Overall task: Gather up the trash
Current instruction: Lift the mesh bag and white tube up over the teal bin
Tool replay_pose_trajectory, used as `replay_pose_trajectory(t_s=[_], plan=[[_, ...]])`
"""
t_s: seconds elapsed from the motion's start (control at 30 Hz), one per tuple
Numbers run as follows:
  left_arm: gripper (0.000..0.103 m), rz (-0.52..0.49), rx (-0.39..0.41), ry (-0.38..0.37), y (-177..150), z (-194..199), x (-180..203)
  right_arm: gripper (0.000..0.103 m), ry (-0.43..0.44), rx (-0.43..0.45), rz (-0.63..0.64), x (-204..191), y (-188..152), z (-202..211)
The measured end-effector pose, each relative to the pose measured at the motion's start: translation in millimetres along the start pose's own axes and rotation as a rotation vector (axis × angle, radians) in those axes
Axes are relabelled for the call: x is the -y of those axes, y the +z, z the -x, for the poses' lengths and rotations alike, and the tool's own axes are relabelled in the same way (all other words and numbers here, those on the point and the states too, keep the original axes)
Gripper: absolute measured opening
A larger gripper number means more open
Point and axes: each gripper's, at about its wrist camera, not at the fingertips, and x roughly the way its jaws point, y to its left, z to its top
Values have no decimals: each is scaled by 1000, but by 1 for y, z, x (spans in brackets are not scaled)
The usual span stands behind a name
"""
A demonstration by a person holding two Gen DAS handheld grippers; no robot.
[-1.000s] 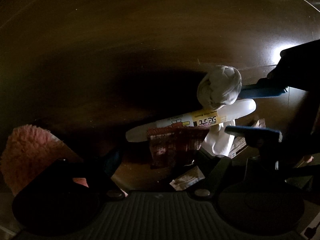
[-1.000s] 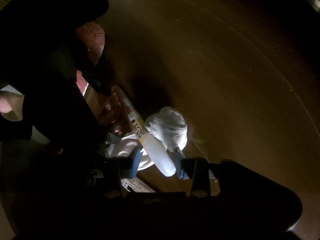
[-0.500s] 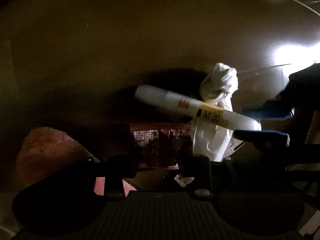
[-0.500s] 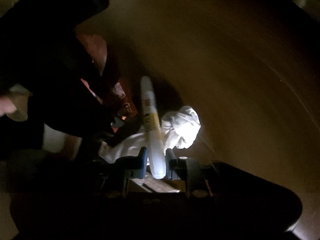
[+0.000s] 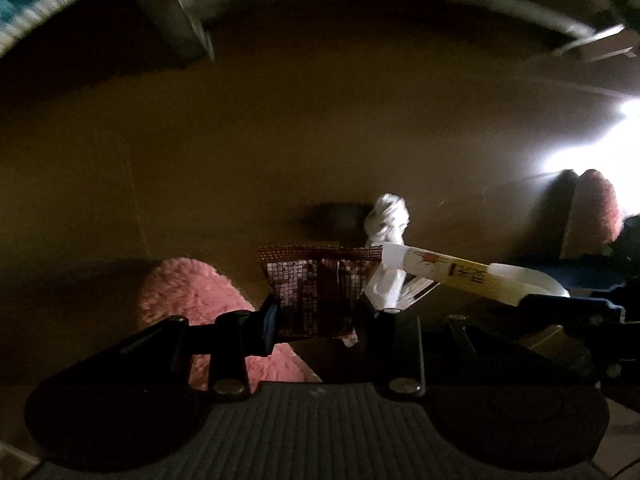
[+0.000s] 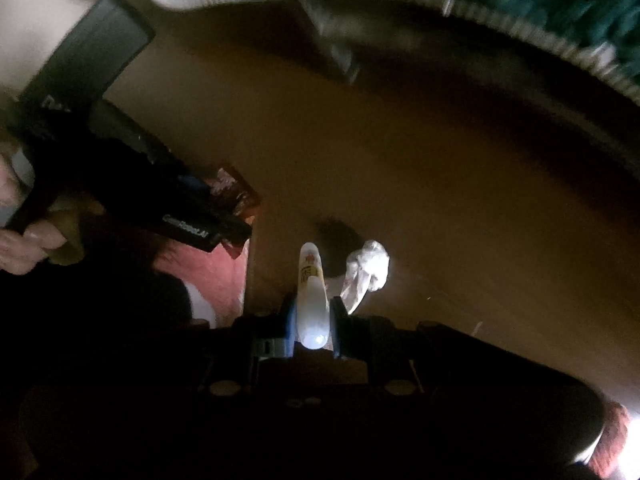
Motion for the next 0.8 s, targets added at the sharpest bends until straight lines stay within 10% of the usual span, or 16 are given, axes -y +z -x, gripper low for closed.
replay_pose_trajectory(t_s=[0.8], plan=[[36,61,622,80,-82,343,107,16,-210,749,-64,-98,-83,339]])
